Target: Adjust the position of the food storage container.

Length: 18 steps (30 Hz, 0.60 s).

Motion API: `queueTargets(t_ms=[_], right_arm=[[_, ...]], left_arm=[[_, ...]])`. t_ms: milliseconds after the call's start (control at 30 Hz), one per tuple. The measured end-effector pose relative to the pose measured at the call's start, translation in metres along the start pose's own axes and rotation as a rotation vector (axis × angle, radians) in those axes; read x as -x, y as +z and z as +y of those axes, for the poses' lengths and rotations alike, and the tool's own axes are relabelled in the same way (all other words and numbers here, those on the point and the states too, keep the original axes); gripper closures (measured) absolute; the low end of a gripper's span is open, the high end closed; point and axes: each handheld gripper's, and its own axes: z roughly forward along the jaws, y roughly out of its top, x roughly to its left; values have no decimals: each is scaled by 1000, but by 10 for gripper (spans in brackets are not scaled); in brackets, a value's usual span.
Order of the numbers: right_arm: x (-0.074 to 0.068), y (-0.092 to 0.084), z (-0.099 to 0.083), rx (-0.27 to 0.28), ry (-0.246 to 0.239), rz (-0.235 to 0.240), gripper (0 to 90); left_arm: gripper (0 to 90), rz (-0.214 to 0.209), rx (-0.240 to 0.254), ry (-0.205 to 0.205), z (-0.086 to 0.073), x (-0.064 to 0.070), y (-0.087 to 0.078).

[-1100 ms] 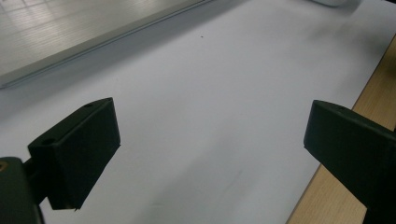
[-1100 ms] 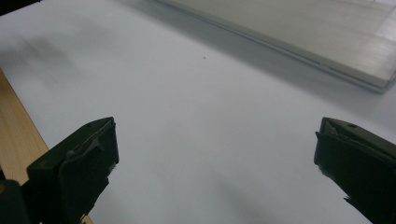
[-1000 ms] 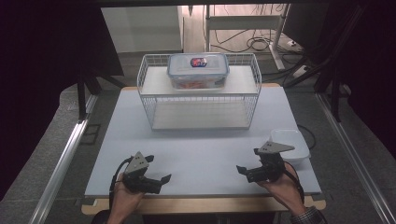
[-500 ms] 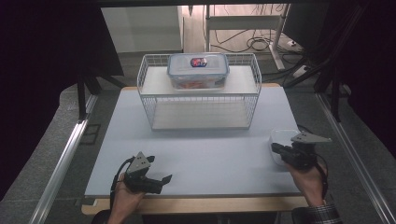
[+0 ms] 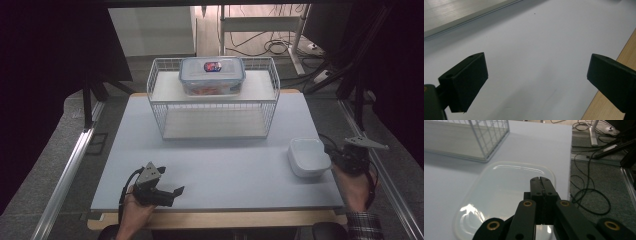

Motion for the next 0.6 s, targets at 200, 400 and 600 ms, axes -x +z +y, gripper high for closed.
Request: queueTargets(t_ms=[200,400,600], right_arm=[[14,14,-2,-33,-7,-52,895],[21,24,-5,-67,3,-53,895],[21,27,-7,-77,27,-31,895]], left_arm=[[31,3,-7,1,0,0,2],[31,2,-14,4,0,0,3],[31,2,-19,6,-1,0,4]])
